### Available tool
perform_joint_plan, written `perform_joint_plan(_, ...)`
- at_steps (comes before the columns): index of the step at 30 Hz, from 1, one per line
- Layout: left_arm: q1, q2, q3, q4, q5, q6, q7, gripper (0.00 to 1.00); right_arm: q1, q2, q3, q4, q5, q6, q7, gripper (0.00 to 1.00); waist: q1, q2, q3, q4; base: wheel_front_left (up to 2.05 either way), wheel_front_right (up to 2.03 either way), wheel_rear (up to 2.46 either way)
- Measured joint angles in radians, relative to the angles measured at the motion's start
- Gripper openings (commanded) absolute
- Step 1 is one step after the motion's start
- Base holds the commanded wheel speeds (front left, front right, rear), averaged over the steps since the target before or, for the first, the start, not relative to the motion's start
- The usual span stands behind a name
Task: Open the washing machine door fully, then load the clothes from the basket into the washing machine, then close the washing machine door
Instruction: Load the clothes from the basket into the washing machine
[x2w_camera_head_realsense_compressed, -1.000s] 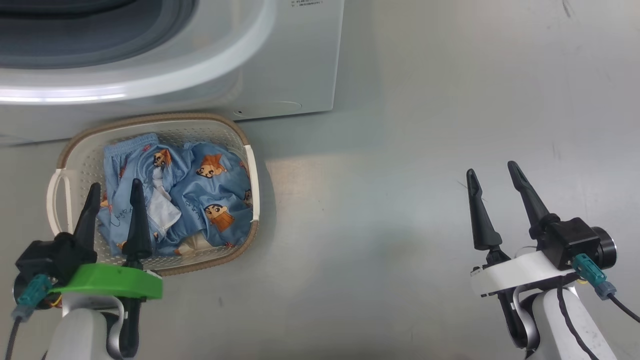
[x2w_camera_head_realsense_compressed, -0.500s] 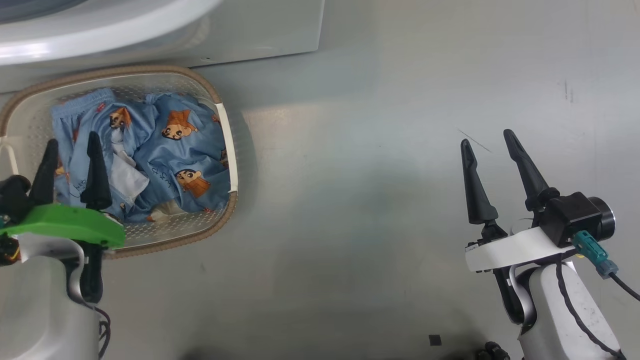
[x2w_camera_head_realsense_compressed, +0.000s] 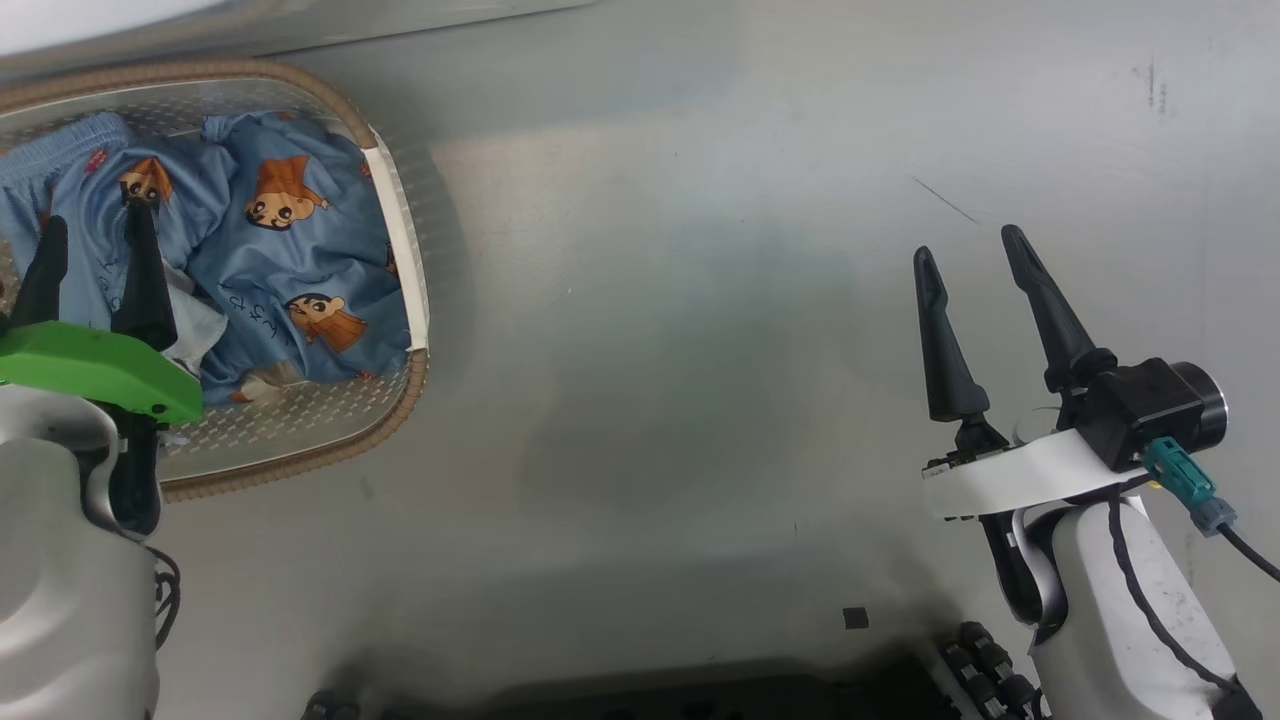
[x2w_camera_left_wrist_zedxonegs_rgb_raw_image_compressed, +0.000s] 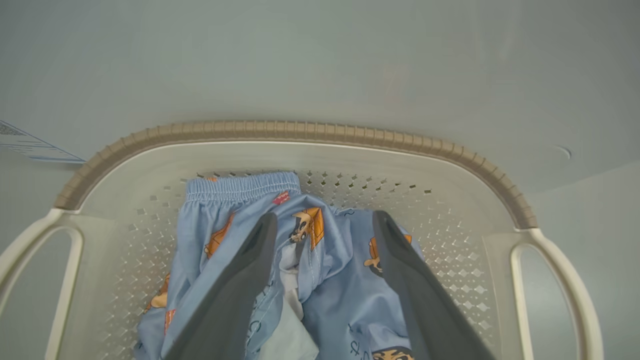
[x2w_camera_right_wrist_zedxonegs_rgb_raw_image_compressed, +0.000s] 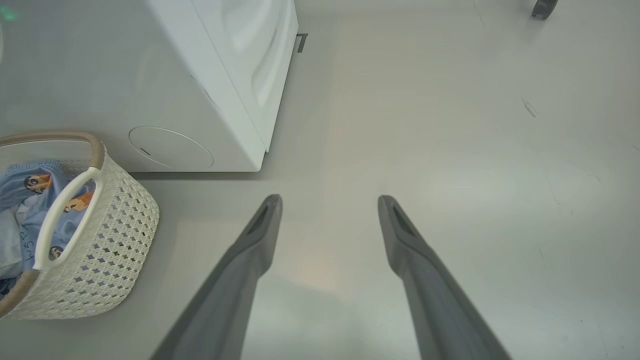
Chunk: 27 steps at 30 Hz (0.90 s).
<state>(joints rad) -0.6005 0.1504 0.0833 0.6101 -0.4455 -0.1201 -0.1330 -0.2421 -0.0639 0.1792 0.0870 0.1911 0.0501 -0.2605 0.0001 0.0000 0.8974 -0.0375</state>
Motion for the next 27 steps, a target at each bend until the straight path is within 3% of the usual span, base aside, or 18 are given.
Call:
perform_joint_plan(14, -0.074, 0.043, -0.001, 0.163, 0.036, 0.05, 0.074, 1.0, -0.028, 0.003, 0.019, 0.007, 0.0, 0.0, 0.0, 1.0, -0.0001, 0.0, 0.063, -0.026, 0.0, 0.0, 0.0)
perform_joint_plan(20, -0.11, 0.082, 0.002, 0.213, 0.058, 0.094, 0.1, 1.0, -0.039, 0.003, 0.022, 0.006, 0.002, 0.0, 0.0, 1.0, -0.0001, 0.0, 0.084, -0.035, 0.0, 0.0, 0.0)
perform_joint_plan(27, -0.156, 0.092, -0.003, 0.258, 0.062, 0.097, 0.133, 1.0, -0.039, 0.004, 0.031, 0.005, 0.011, 0.0, 0.0, 1.0, -0.0001, 0.0, 0.113, -0.048, 0.0, 0.0, 0.0)
